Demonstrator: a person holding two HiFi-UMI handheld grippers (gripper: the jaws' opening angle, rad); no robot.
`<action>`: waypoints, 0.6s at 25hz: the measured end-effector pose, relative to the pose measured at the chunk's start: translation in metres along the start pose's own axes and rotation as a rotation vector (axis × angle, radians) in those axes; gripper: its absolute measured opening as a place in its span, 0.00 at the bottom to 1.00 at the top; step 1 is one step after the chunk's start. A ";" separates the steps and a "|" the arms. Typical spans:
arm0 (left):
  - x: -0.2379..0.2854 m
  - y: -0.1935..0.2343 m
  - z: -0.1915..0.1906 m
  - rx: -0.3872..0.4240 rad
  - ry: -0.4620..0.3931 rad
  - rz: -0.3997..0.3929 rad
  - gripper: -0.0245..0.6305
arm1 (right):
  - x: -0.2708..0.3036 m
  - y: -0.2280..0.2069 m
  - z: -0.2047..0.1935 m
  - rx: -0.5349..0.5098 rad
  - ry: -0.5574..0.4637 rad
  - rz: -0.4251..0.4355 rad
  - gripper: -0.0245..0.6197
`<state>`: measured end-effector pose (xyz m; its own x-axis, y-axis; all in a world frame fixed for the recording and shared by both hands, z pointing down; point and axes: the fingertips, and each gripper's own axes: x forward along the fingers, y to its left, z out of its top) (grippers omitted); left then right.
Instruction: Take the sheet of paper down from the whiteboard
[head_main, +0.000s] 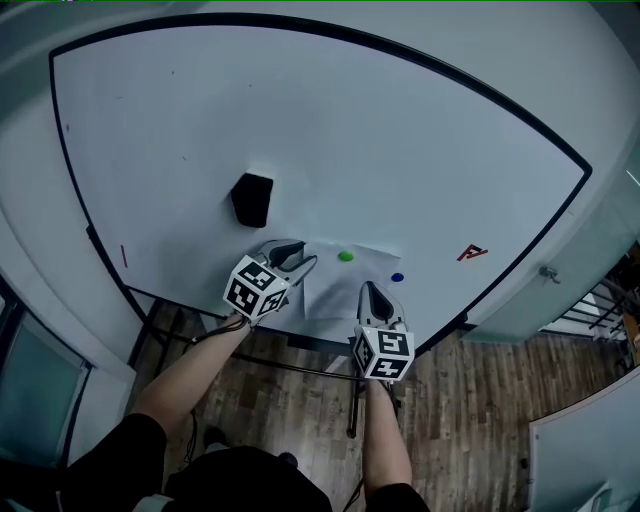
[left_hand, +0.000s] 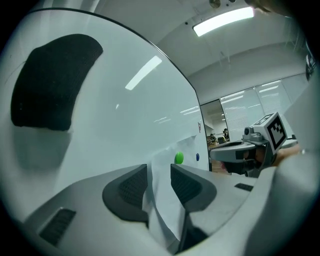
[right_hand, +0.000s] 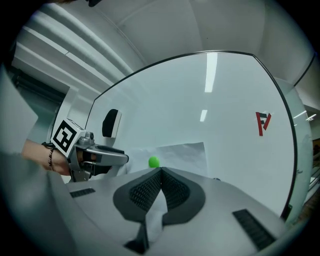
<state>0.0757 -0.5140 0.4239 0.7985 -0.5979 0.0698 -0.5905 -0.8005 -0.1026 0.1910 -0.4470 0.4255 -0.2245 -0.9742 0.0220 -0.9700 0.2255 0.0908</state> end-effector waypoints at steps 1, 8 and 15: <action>0.002 -0.002 0.000 0.002 0.002 -0.011 0.27 | 0.001 0.000 -0.001 0.002 0.002 -0.002 0.07; 0.010 0.005 0.000 -0.019 0.020 -0.025 0.07 | 0.006 0.003 -0.003 0.001 0.012 -0.012 0.07; 0.007 0.000 0.000 -0.017 0.015 -0.074 0.07 | 0.016 0.007 0.001 -0.020 0.010 -0.034 0.08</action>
<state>0.0810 -0.5184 0.4242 0.8382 -0.5377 0.0917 -0.5320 -0.8430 -0.0796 0.1803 -0.4607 0.4251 -0.1901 -0.9813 0.0289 -0.9750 0.1921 0.1118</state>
